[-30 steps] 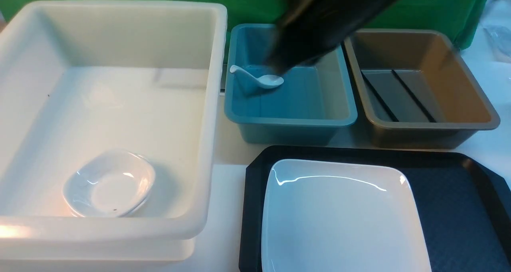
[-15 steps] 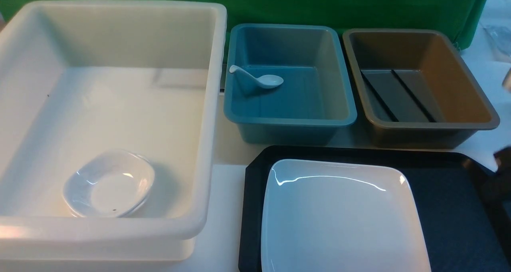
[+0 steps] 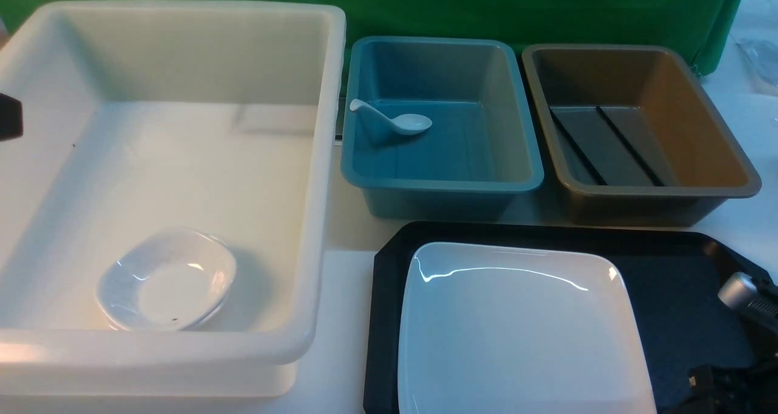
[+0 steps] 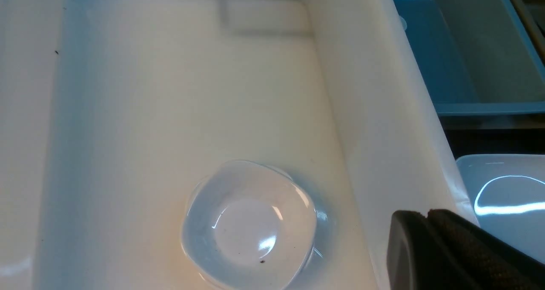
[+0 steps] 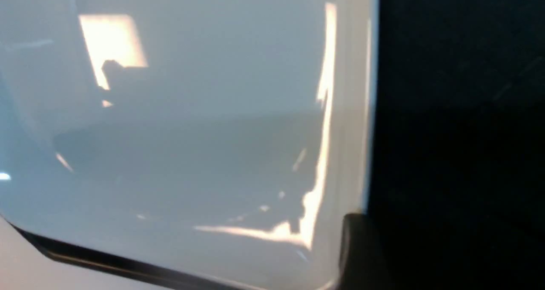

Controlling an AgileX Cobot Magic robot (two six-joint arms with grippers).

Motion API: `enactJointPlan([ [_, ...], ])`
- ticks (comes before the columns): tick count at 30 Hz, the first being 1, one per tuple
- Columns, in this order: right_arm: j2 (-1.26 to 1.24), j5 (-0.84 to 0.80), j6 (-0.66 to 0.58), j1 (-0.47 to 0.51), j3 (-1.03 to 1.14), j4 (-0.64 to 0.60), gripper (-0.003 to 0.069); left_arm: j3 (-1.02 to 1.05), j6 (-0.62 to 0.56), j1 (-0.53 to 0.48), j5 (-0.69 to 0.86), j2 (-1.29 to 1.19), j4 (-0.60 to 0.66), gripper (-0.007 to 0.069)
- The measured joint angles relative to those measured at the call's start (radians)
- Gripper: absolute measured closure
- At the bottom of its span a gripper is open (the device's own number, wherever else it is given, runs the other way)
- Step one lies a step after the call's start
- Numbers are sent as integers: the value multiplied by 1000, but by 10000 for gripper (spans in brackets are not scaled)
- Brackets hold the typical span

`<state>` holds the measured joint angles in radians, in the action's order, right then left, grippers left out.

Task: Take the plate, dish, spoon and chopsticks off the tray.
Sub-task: Use the right arm to grab a plate from the dinner plate

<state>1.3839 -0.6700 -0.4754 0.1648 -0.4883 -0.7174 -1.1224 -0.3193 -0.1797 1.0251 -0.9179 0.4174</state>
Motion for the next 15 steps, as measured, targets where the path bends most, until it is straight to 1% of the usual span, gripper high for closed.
enactJointPlan([
  [1,8,0,-3,0,1,-13,251,0,0,0,0,0,0,608],
  [3,51,1,-56,0,2,-94,230,0,-3,3,1,0,1,608],
  [4,53,1,-56,0,2,-99,229,0,-3,4,1,0,1,608],
  [5,73,5,-78,0,2,-130,225,0,-3,20,1,0,-1,608],
  [10,121,13,-94,0,2,-160,225,0,-4,67,1,0,-2,608],
  [15,163,-7,-116,0,-5,-195,227,0,-4,80,1,0,-13,608],
])
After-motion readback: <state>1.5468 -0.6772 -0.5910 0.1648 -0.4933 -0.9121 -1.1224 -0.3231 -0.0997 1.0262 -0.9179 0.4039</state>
